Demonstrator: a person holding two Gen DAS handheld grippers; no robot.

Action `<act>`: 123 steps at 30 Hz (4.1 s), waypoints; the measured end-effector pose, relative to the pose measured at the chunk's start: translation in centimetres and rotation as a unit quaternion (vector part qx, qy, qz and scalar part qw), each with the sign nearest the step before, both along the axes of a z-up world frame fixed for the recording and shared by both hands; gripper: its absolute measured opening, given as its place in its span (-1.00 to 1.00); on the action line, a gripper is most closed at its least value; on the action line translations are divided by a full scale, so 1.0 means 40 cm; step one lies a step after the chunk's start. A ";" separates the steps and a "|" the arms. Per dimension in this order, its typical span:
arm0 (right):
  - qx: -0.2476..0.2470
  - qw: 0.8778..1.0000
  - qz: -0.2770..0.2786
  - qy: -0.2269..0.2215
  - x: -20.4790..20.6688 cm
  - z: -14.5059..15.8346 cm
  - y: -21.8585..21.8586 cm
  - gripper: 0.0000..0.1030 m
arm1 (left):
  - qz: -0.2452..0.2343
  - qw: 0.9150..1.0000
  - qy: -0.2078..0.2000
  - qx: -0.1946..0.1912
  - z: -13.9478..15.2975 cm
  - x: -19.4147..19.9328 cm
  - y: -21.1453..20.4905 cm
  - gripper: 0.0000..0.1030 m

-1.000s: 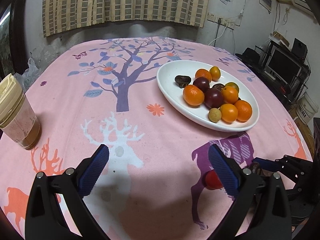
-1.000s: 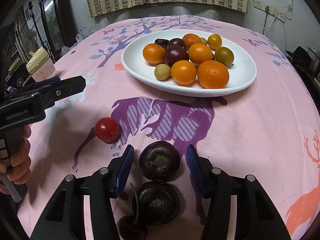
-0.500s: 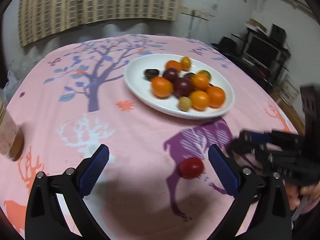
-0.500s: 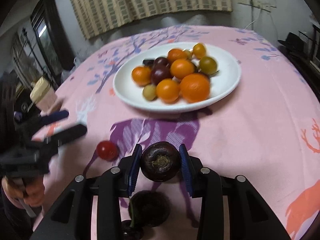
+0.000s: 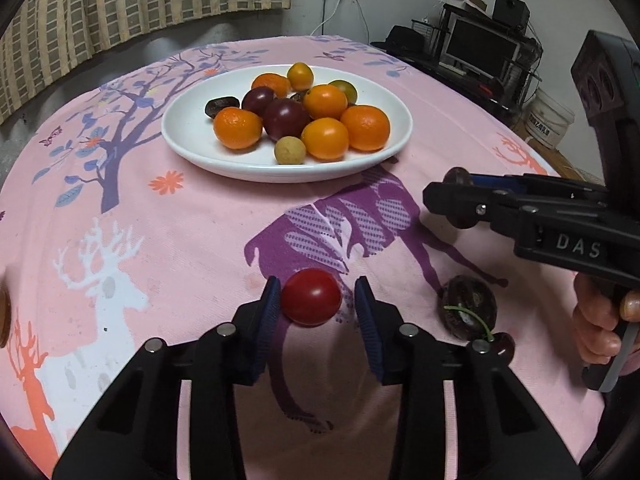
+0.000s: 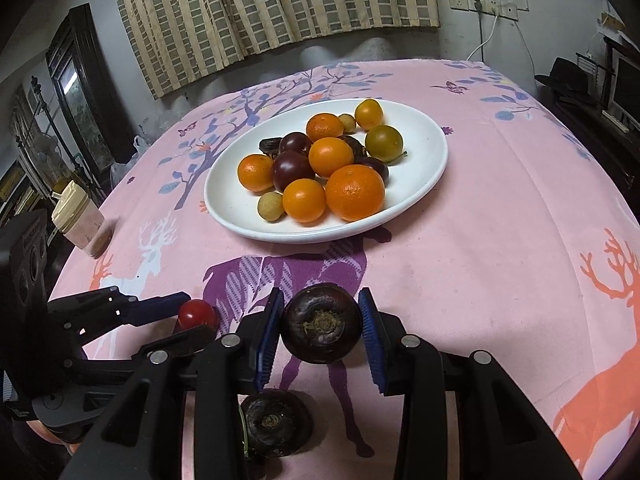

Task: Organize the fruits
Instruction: 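Carry the red tomato and dark plum over the white plate and release them, then grasp a dark cherry with the left tool while the right tool grasps a dark plum, then carry the cherry and plum over the white plate and release them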

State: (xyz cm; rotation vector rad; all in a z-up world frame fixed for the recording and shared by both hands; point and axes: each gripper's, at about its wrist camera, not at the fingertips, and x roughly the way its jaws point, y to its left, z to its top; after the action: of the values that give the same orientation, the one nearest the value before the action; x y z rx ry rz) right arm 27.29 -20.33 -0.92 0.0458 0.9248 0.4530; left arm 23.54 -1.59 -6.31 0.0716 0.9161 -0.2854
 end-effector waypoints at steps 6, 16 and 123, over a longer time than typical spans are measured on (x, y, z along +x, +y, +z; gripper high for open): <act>0.000 1.000 0.001 0.000 -0.001 0.000 0.001 -0.25 | 0.005 1.000 -0.001 0.012 -0.010 0.003 0.000 -0.40; 0.000 1.000 0.007 -0.027 -0.013 0.018 0.005 -0.25 | 0.011 1.000 -0.013 -0.009 0.024 0.003 0.014 -0.42; 0.121 0.989 -0.072 0.035 -0.143 -0.045 -0.119 -0.18 | -0.118 0.992 0.022 0.026 -0.016 -0.167 -0.069 -0.33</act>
State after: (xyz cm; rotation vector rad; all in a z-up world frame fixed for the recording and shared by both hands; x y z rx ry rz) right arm 21.56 -25.11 -2.70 0.3504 0.9243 0.4290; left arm 16.88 -4.34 -6.95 0.2245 0.9603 -0.4848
